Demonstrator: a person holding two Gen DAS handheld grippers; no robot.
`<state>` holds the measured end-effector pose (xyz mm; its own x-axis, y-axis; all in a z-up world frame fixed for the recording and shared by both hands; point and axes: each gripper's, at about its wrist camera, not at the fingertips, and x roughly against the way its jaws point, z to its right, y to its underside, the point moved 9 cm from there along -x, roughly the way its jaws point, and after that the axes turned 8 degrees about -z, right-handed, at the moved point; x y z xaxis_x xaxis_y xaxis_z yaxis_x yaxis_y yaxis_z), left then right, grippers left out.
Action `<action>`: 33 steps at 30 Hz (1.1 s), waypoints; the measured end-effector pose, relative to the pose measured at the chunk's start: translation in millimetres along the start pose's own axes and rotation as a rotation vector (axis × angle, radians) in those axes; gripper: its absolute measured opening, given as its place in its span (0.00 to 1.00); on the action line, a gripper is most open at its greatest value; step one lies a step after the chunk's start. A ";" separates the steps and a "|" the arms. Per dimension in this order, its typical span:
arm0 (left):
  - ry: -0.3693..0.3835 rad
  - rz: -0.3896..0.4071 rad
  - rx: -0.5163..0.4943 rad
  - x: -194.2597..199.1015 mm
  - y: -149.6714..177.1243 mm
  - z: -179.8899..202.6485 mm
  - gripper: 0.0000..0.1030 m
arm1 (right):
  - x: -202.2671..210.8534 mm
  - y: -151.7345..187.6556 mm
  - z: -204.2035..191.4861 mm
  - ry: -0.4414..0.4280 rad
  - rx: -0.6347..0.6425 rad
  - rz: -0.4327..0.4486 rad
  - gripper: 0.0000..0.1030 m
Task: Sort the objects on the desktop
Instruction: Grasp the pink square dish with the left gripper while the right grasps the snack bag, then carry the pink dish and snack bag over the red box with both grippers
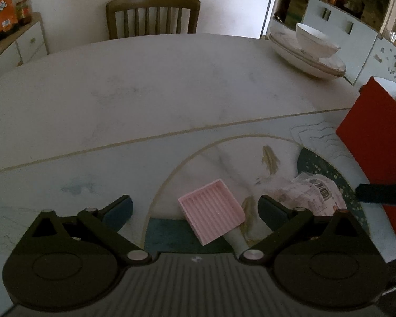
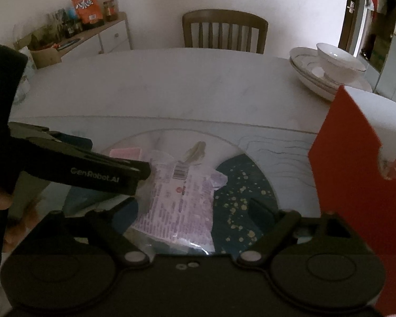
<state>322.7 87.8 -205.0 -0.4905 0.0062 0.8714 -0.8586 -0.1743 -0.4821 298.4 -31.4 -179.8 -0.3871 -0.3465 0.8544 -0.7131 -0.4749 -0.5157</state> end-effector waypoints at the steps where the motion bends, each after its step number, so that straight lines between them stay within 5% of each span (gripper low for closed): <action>1: -0.007 0.005 -0.001 -0.4 0.5 0.9 0.95 | -2.4 -0.4 -0.5 -0.001 0.000 -0.003 0.86; 13: -0.086 0.036 -0.071 3.6 2.5 3.0 0.60 | -19.4 2.3 2.1 -0.019 -0.020 -0.040 0.67; 15: -0.082 0.041 -0.077 4.8 1.7 2.4 0.47 | -20.5 2.4 1.8 -0.022 -0.017 -0.041 0.63; 21: -0.052 0.036 -0.072 5.2 0.6 -1.0 0.44 | -16.5 5.0 4.9 -0.034 -0.029 -0.041 0.54; 33: -0.026 0.046 -0.051 19.7 8.0 2.3 0.44 | 3.4 17.0 11.3 -0.015 -0.039 -0.029 0.51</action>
<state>306.6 84.3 -191.5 -0.5259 -0.0263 0.8501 -0.8421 -0.1239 -0.5248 291.6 -49.8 -186.3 -0.3572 -0.3454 0.8678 -0.7464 -0.4530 -0.4875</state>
